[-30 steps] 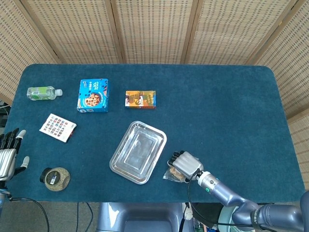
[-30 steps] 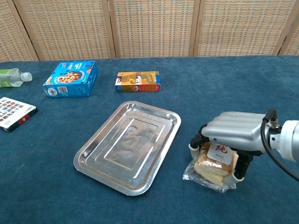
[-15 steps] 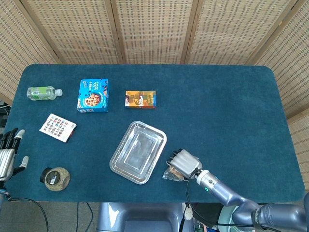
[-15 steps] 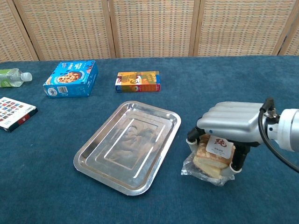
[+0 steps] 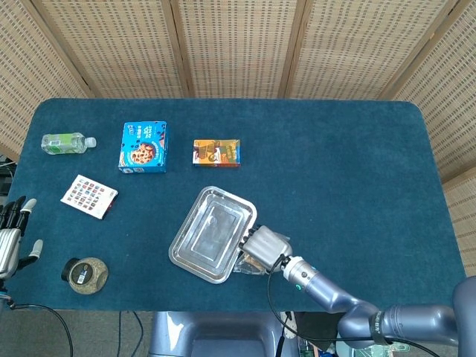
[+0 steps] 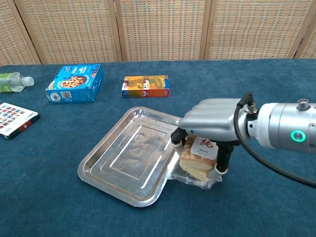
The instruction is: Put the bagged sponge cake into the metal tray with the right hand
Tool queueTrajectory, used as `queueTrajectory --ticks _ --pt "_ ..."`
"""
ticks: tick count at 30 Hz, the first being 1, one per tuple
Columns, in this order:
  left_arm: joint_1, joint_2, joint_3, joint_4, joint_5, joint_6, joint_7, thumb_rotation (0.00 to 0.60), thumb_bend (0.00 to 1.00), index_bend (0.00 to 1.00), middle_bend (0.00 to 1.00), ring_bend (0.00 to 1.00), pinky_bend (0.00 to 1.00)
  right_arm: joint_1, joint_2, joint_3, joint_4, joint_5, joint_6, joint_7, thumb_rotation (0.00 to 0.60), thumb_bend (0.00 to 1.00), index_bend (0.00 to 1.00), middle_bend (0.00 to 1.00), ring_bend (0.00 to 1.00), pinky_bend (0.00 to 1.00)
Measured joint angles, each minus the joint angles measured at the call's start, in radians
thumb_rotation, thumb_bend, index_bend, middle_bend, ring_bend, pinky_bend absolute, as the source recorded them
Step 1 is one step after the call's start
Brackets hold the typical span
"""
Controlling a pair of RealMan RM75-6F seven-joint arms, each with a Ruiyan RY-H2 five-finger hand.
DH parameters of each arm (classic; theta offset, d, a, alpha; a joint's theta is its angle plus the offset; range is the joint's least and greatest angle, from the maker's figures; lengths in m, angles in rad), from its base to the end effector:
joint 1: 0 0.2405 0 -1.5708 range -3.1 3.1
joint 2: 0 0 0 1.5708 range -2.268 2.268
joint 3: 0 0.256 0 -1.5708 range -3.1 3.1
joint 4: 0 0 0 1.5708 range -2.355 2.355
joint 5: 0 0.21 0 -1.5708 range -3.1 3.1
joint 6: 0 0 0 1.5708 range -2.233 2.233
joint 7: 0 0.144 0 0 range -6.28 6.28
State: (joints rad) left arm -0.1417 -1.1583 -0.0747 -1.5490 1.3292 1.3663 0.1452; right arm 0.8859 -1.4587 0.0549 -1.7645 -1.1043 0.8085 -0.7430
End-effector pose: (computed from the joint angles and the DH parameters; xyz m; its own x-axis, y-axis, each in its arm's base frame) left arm -0.3360 0.2038 0.1503 0.5145 0.0851 0.8533 0.8475 0.1011 -0.5211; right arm -0.0889 -0.2828 -0.0376 0.7734 -0.1987 0.6019 -0.5189 -0.7439 0.4211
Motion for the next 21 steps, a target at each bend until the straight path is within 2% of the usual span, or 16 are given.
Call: queueTrajectory --ticks 8,21 --pt "0.002 0.009 -0.001 -0.001 0.004 0.002 -0.021 0.6 0.42 0.0 0.0 0.0 0.0 0.06 -0.056 0.025 0.027 0.072 0.0 -0.039 0.6 0.22 0.42 0.41 0.3 0.44" --pt "0.002 0.015 -0.001 -0.001 0.005 -0.002 -0.038 0.6 0.42 0.0 0.0 0.0 0.0 0.137 -0.075 0.048 0.042 0.187 0.02 -0.094 0.6 0.22 0.42 0.41 0.3 0.44"
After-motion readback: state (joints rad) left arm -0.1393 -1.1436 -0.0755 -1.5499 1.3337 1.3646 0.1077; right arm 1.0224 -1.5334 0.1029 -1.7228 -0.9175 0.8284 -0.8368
